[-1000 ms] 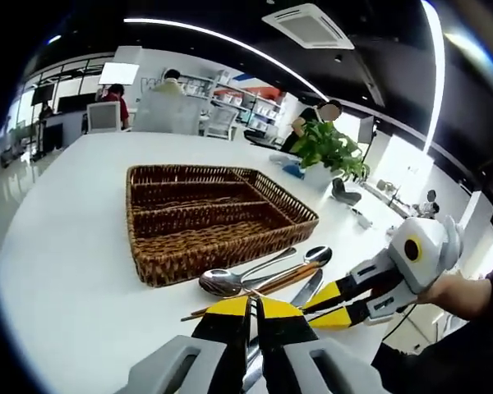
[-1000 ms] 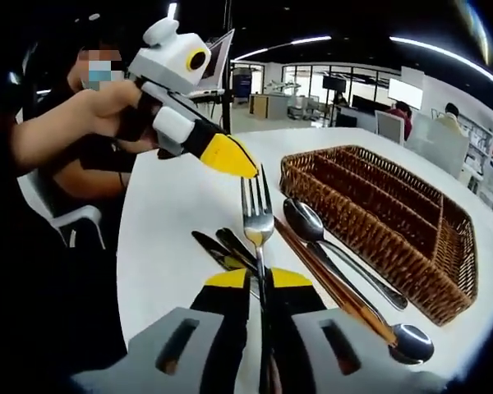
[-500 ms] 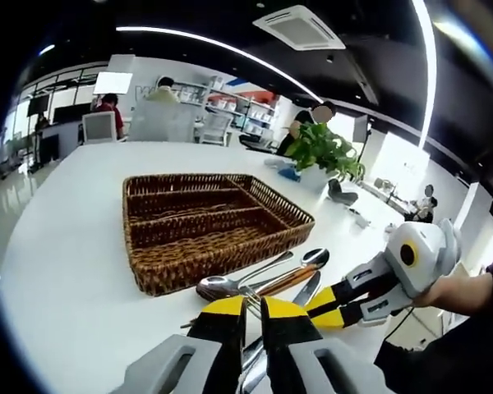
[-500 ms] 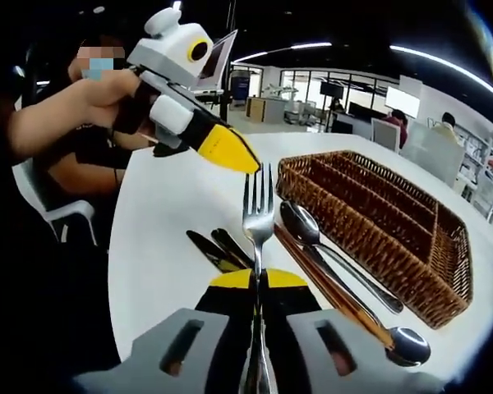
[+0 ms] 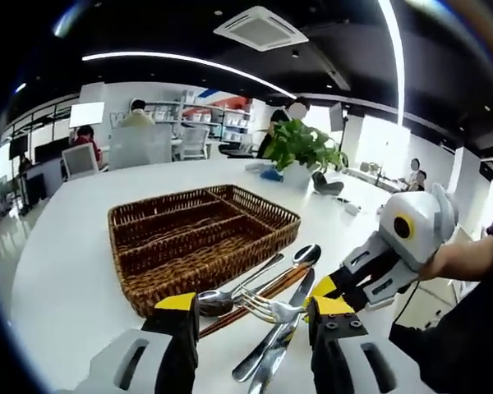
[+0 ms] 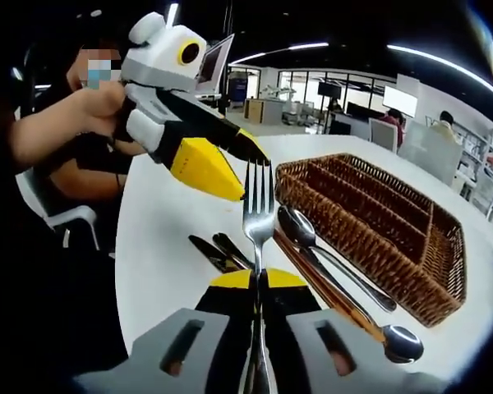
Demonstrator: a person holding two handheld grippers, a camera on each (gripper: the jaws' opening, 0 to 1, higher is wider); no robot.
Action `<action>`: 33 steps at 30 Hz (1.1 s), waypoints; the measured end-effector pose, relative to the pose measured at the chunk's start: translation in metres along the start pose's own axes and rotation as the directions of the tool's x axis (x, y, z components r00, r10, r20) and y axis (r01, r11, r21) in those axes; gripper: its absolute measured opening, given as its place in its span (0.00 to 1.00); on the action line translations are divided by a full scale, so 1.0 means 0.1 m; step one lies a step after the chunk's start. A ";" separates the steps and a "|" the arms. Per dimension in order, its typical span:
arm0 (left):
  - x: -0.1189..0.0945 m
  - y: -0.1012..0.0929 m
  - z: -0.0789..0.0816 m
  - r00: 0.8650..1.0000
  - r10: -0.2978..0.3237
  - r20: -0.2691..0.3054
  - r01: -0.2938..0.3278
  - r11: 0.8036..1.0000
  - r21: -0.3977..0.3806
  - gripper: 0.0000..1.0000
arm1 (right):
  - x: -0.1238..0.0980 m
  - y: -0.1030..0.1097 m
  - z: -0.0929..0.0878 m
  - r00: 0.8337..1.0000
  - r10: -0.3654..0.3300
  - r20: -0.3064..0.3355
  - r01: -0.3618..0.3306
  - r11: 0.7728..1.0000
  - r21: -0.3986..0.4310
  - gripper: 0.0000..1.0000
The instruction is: Arrange the knives, forks, and spoons in their matching storage slots by inserting each utensil handle-first until every utensil is classified and aligned in the correct compartment
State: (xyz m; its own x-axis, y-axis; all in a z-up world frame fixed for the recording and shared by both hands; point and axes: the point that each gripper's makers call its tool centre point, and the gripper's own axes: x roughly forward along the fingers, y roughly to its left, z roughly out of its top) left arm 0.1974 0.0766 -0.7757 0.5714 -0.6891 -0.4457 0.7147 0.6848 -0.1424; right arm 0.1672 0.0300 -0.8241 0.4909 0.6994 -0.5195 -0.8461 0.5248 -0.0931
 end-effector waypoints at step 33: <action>-0.17 -0.12 -0.10 0.999 0.024 0.030 -0.026 0.998 0.057 0.98 | -0.49 -0.52 0.69 0.997 -0.039 0.065 0.051 0.979 -0.196 0.01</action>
State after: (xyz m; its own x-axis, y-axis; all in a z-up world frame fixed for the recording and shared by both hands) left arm 0.1751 0.0823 -0.7755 0.6002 -0.6794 -0.4221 0.7216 0.6876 -0.0806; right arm 0.2013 0.0024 -0.7355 0.5357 0.7087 -0.4592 -0.8444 0.4542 -0.2841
